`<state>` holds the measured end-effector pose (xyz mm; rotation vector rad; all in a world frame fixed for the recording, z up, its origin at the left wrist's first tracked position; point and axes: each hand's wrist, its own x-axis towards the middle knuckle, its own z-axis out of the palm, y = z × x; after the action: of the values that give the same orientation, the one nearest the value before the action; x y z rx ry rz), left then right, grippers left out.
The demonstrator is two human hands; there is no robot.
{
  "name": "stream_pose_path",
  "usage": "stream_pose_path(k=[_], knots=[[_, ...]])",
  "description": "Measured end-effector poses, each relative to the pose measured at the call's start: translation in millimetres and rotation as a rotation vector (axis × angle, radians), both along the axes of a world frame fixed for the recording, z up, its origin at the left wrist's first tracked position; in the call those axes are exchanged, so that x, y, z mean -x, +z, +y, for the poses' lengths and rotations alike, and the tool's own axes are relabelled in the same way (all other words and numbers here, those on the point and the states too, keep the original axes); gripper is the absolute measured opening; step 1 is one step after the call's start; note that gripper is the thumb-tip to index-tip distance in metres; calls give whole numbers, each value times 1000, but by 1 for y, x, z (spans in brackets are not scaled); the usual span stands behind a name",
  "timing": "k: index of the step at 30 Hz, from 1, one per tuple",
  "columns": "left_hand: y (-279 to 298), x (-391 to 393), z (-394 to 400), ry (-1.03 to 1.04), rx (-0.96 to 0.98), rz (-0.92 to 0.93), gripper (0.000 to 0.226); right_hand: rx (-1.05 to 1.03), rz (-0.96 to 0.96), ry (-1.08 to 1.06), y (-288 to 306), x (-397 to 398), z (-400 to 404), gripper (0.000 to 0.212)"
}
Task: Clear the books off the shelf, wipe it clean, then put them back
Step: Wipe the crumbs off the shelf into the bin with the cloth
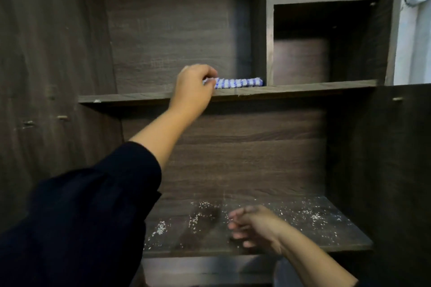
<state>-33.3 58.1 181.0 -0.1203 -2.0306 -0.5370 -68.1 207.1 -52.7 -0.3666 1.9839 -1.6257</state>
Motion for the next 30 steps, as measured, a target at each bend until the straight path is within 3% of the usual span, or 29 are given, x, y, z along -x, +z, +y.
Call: stream_pose_path(k=[7, 14, 19, 23, 26, 30], knots=[[36, 39, -12, 15, -50, -289, 37, 139, 499, -204, 160, 9, 5, 17], [48, 61, -21, 279, -75, -433, 56, 172, 730, -314, 277, 22, -18, 18], [51, 66, -18, 368, -90, -487, 41, -320, 1054, -525, 298, 43, -34, 21], [49, 71, -14, 342, -162, -388, 28, -632, 1091, -541, 294, 44, -38, 17], [48, 71, -17, 212, -257, -269, 19, -713, 1112, -549, 288, 43, -42, 12], [43, 59, -20, 101, -294, -97, 28, -684, 1127, -572, 280, 36, -41, 15]])
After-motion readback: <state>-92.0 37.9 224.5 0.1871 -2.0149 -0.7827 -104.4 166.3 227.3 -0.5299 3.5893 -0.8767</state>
